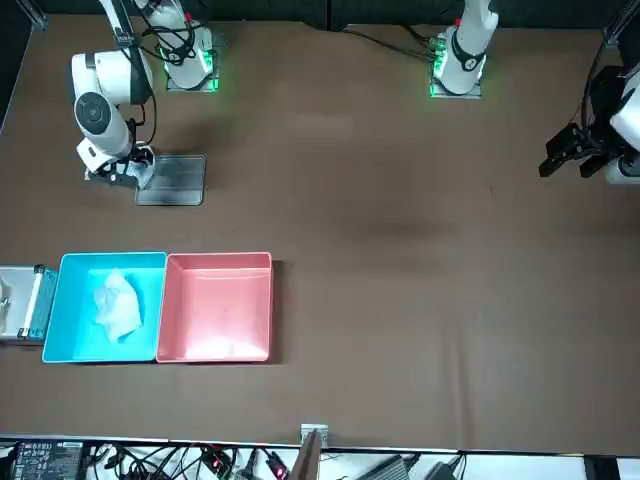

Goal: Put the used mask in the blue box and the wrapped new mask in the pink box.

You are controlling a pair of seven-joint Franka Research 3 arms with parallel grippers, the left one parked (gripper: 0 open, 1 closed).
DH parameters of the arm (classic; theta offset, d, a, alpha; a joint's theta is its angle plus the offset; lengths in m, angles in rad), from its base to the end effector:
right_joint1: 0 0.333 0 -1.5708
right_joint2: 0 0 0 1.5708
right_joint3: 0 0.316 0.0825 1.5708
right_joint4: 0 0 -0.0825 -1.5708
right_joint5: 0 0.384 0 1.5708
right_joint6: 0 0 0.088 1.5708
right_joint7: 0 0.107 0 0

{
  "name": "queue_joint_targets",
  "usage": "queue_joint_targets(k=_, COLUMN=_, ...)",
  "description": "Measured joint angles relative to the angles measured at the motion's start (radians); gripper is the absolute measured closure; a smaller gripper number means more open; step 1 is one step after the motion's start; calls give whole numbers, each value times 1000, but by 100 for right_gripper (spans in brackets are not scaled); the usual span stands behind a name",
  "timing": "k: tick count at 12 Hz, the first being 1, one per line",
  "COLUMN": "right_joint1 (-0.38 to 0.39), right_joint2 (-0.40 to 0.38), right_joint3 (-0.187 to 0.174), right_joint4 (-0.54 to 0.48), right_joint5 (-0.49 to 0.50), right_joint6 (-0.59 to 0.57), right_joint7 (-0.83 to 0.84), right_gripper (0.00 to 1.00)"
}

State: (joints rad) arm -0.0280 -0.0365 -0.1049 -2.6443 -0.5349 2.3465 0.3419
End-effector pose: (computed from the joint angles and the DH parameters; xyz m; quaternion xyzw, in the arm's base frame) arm 0.3920 -0.0596 0.2380 0.9787 -0.0225 -0.1078 0.1733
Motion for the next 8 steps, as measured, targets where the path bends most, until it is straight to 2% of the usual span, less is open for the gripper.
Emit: queue_joint_targets(k=8, right_joint1=-72, right_joint2=18, right_joint3=0, right_joint4=-40, right_joint5=0, right_joint6=96, right_joint7=17, right_gripper=0)
